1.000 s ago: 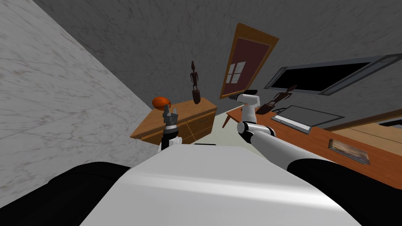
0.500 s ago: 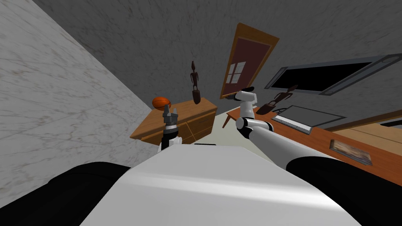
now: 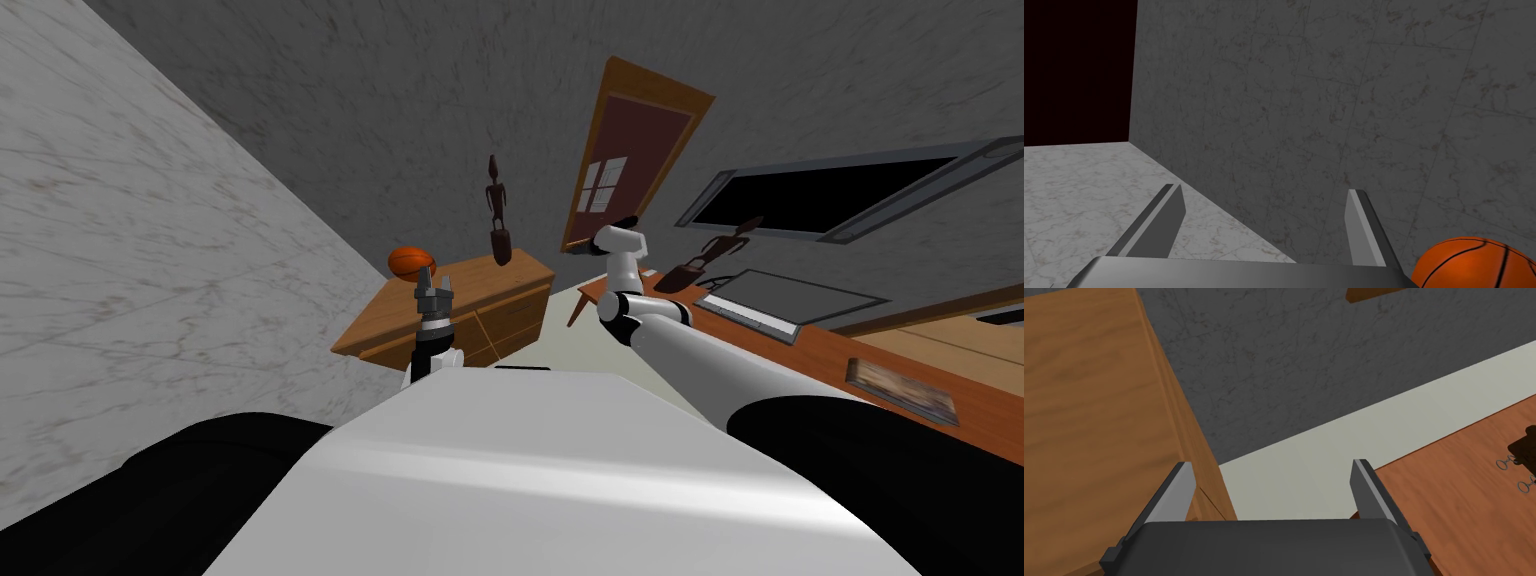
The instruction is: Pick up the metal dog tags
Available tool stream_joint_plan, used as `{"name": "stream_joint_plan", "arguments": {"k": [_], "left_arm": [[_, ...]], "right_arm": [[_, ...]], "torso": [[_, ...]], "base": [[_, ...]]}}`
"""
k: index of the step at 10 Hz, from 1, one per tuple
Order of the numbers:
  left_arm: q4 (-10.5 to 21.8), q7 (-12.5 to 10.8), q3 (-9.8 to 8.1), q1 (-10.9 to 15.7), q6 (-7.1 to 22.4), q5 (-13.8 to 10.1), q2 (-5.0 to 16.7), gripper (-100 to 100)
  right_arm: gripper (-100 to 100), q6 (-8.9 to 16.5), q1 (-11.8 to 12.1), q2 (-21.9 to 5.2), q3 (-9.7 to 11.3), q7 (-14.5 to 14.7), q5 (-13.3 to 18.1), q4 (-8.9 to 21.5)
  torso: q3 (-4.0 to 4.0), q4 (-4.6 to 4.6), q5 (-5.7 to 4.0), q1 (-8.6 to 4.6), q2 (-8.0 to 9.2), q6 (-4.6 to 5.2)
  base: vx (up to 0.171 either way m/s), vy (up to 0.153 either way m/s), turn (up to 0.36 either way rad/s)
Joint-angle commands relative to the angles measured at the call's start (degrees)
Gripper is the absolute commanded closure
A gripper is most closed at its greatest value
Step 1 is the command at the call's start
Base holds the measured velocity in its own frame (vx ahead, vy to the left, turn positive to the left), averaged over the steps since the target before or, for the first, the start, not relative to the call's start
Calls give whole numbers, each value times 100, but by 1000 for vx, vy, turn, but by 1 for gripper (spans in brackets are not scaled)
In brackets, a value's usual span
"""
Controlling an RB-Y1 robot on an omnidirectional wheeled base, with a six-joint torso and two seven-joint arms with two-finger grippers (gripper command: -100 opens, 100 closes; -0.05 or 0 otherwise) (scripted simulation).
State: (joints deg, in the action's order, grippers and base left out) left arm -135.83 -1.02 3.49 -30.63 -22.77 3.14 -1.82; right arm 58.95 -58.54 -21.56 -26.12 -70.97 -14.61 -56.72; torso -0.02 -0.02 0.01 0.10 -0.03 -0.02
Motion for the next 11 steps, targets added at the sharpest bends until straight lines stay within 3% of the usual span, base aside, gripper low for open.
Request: {"name": "stream_joint_plan", "arguments": {"k": [1,2,3,5,6,7,8,9,10,11], "left_arm": [[0,0,0,0,0,0,0,0],[0,0,0,0,0,0,0,0],[0,0,0,0,0,0,0,0],[0,0,0,0,0,0,0,0],[0,0,0,0,0,0,0,0],[0,0,0,0,0,0,0,0],[0,0,0,0,0,0,0,0],[0,0,0,0,0,0,0,0],[0,0,0,0,0,0,0,0],[0,0,0,0,0,0,0,0]], "right_arm": [[-100,286,-101,22,-18,-122,-49,154],[-100,375,-101,22,-18,-122,-49,154],[-100,566,-358,81,-32,-357,-108,411],[-100,784,-375,81,-32,-357,-108,498],[-100,1020,-615,146,-40,-579,-164,700],[-100,1177,-631,146,-40,-579,-164,780],[-100,1177,-631,146,-40,-579,-164,832],[-100,1441,-867,217,-42,-790,-216,1019],[-100,1552,-867,217,-42,-790,-216,1101],[-100,1736,-1084,291,-39,-986,-264,1315]], "torso": [[0,0,0,0,0,0],[-1,-1,-1,-1,0,2],[1,0,-2,-4,2,3],[0,-1,-1,-1,1,2],[1,0,-2,-3,3,3],[1,0,0,2,2,0],[0,-1,-1,0,1,3],[0,-1,-2,-4,2,4],[0,0,0,1,0,0],[-1,-1,-1,0,0,3]], "base": [[15,8,18],[7,4,-1],[10,8,22],[11,6,8],[9,12,32],[15,9,23],[11,3,-6],[15,10,36],[18,10,26],[24,16,34]]}}
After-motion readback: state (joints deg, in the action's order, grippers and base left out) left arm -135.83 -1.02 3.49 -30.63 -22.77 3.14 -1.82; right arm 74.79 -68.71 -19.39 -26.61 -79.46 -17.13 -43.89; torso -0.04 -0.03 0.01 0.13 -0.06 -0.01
